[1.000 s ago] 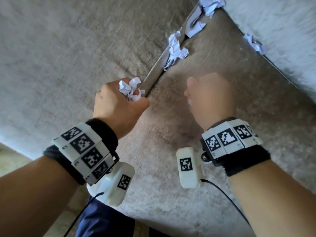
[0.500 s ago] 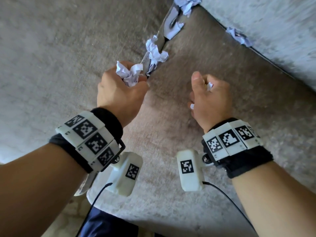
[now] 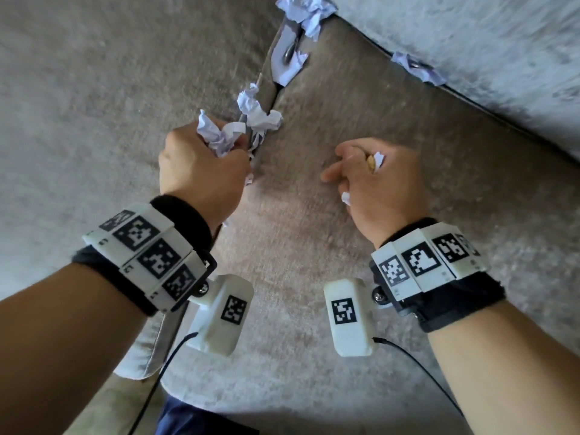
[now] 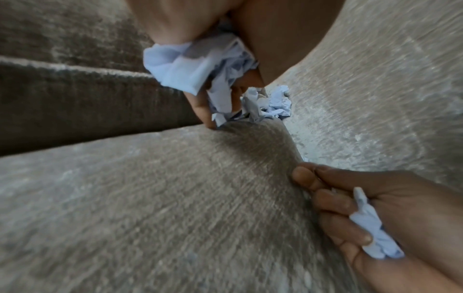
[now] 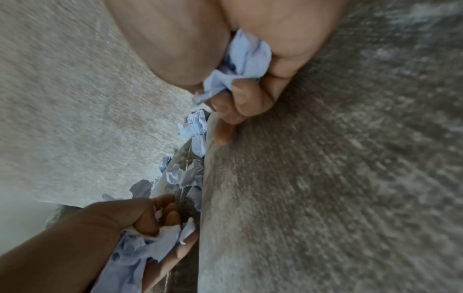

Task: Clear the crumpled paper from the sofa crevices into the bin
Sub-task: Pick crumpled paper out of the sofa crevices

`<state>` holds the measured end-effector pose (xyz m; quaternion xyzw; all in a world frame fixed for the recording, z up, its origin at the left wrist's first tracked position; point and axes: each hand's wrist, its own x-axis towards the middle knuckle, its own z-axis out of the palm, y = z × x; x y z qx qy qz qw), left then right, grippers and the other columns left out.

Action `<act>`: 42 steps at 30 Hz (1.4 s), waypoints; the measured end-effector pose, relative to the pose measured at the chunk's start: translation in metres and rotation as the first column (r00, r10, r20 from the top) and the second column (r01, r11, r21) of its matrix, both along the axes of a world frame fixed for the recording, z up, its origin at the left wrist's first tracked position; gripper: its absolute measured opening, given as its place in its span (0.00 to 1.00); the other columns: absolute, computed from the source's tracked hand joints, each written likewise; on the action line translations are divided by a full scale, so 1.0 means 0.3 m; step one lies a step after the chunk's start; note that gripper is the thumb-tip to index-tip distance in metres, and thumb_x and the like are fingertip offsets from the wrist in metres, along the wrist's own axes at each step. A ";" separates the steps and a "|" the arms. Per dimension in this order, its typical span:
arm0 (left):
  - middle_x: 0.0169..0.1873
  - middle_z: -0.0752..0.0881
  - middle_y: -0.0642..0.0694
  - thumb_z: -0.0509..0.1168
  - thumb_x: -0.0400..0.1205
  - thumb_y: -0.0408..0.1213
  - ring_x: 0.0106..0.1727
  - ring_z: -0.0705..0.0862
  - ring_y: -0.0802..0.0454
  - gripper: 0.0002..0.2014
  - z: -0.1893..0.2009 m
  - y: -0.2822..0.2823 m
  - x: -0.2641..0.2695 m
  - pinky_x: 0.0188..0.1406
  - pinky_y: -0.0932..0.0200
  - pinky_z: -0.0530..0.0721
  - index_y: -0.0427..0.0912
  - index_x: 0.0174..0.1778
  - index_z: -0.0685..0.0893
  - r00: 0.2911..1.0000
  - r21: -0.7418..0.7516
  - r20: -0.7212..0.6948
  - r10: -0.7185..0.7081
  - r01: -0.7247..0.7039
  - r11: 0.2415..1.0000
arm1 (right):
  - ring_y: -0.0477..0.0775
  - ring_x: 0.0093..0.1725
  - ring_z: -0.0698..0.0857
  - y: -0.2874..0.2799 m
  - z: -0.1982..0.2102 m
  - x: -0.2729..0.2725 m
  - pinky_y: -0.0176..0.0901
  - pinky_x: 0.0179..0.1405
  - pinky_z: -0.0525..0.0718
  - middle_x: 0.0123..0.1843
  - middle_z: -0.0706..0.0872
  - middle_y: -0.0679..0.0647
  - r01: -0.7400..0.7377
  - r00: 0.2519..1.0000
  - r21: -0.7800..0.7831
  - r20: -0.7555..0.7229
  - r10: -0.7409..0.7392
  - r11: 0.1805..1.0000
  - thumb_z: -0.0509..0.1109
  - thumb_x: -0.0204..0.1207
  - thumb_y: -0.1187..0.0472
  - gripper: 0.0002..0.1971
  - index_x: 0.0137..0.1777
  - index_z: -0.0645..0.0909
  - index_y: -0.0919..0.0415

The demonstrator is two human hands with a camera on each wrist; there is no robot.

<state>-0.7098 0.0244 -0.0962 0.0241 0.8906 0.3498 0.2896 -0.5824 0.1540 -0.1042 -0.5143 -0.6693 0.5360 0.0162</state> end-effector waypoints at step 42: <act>0.21 0.77 0.58 0.69 0.80 0.41 0.29 0.78 0.63 0.13 -0.041 -0.028 -0.104 0.25 0.74 0.70 0.46 0.32 0.74 0.978 0.086 -0.047 -0.202 0.206 0.975 | 0.64 0.64 0.81 0.123 -0.055 -0.496 0.48 0.53 0.78 0.64 0.84 0.62 -0.459 0.841 0.304 0.453 0.297 0.835 0.57 0.83 0.55 0.18 0.63 0.81 0.64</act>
